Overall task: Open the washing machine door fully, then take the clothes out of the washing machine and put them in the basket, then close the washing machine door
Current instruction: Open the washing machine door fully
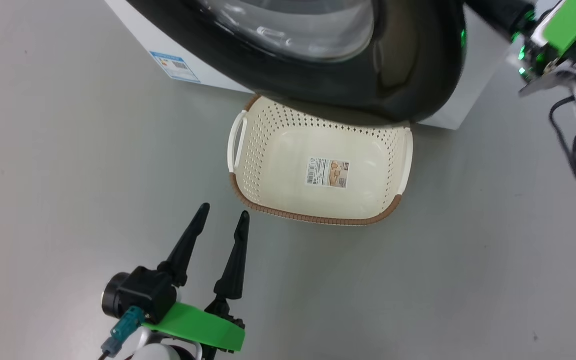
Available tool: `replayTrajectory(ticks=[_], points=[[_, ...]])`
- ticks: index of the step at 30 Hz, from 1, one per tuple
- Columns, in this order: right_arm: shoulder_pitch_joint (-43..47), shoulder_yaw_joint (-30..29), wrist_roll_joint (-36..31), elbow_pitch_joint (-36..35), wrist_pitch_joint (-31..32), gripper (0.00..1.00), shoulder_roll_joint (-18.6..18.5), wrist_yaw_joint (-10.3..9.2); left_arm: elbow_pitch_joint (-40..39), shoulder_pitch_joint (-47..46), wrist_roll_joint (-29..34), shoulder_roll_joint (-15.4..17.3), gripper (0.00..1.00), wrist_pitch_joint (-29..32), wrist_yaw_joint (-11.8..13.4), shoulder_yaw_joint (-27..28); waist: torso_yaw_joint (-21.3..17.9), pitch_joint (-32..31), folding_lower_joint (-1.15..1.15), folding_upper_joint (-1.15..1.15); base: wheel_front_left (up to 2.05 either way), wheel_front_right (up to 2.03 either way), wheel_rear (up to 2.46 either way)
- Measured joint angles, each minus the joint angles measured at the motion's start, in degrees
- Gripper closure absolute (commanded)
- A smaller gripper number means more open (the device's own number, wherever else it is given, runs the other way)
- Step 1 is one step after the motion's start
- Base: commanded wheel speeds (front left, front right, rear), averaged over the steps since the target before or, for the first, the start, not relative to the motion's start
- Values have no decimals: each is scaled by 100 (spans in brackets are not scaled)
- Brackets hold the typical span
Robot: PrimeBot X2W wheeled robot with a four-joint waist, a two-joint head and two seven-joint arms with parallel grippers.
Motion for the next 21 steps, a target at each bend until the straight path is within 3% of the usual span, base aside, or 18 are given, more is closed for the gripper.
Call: replayTrajectory(ticks=[21], points=[[1355,233,-163,-677,381,100,536,1,71,446,143,7,0,0,-2,156,-7,-726,0,0,0,0,0]])
